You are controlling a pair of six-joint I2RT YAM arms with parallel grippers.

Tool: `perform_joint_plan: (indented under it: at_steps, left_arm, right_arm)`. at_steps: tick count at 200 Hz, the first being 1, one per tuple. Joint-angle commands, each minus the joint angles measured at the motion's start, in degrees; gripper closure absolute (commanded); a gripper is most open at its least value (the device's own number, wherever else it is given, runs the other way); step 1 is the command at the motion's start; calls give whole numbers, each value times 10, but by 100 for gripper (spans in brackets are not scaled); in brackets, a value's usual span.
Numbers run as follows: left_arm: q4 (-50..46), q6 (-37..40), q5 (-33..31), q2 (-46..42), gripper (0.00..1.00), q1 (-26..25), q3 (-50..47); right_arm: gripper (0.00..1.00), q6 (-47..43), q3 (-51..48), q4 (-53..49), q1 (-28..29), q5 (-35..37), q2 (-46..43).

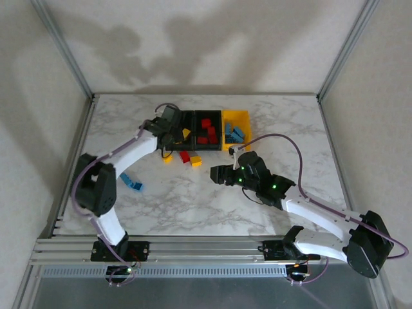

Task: Sort the legos into containers by color
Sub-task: Place the lego in the container, then pick up the lego from the center of the table.

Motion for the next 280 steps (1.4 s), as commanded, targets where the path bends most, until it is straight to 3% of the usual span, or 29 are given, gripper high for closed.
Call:
perform_joint_plan:
  at_steps: [1, 29, 56, 109, 169, 208, 280]
  left_arm:
    - [15, 31, 29, -72, 51, -1, -66]
    - [60, 50, 48, -141, 48, 6, -158]
    - [117, 53, 49, -186, 44, 9, -230]
    - [219, 51, 64, -211, 43, 10, -322]
    - [289, 51, 37, -157, 41, 10, -351]
    - [296, 64, 16, -99, 34, 10, -323]
    - [297, 85, 4, -37, 35, 10, -278]
  right_arm:
    - [32, -23, 6, -1, 10, -21, -11]
    - [31, -45, -5, 36, 31, -45, -7]
    - [31, -56, 3, 46, 64, -13, 30]
    - [32, -54, 16, 69, 98, -4, 69]
    - [32, -53, 14, 66, 99, -3, 65]
    - [32, -54, 18, 56, 98, -1, 63]
    - [32, -55, 22, 47, 99, 5, 68]
